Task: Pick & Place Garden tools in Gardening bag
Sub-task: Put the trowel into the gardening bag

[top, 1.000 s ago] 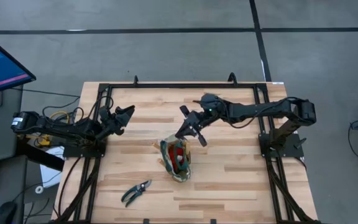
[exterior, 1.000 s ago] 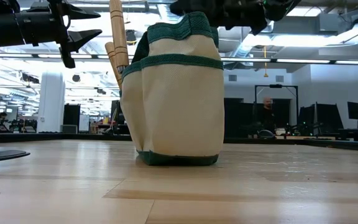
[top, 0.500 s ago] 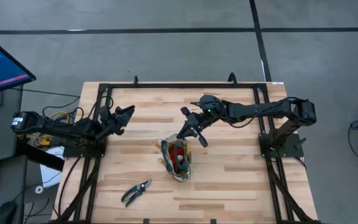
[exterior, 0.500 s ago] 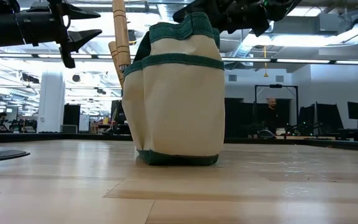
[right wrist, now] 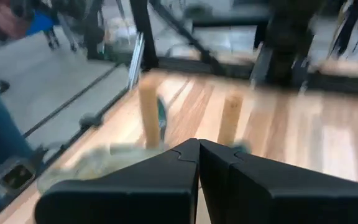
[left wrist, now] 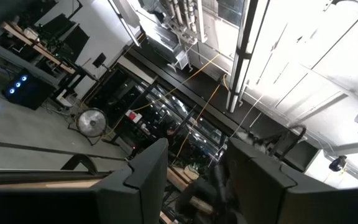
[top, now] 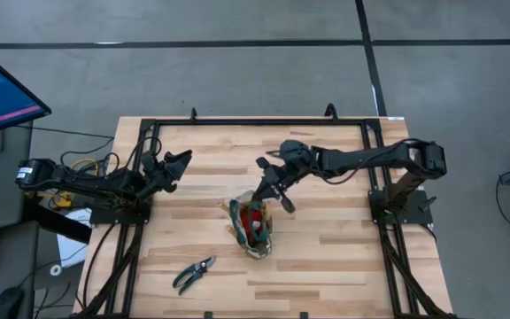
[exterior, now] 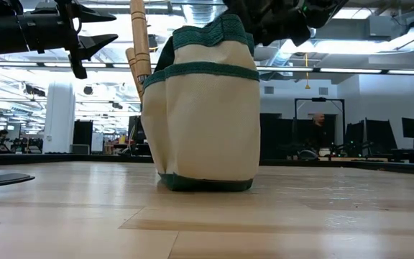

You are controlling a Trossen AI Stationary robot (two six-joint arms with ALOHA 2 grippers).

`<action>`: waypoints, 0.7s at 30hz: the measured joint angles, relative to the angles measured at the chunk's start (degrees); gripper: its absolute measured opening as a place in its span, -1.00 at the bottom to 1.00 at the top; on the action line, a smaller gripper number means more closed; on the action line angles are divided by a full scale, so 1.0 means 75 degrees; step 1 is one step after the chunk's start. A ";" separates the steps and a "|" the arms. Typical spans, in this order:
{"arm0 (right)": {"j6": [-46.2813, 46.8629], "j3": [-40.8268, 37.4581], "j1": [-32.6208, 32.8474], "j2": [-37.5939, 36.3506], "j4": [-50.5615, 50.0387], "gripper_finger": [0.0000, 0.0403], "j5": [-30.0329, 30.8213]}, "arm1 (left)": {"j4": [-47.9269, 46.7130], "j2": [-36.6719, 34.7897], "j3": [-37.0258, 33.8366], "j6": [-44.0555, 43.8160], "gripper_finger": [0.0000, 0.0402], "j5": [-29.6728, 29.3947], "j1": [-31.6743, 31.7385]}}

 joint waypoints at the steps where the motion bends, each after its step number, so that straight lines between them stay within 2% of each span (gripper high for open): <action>1: 0.0000 -0.0011 0.0013 0.0069 -0.0005 -1.00 -0.0005 | 0.0000 0.0000 0.0000 0.0000 -0.18 0.0000 -0.0001; 8: 0.0004 0.0012 0.0280 0.0431 0.0279 -1.00 0.0024 | 0.0006 0.0000 0.0000 -0.0032 -0.18 0.0000 0.0001; 19: 0.0317 0.0004 0.0215 -0.0215 0.0431 -1.00 0.0124 | 0.0006 -0.0003 0.0001 -0.0030 -0.18 0.0000 0.0001; 21: 0.0307 0.0084 0.0260 -0.0410 0.0333 -1.00 0.0397 | 0.0006 -0.0003 0.0001 -0.0017 -0.18 0.0001 -0.0001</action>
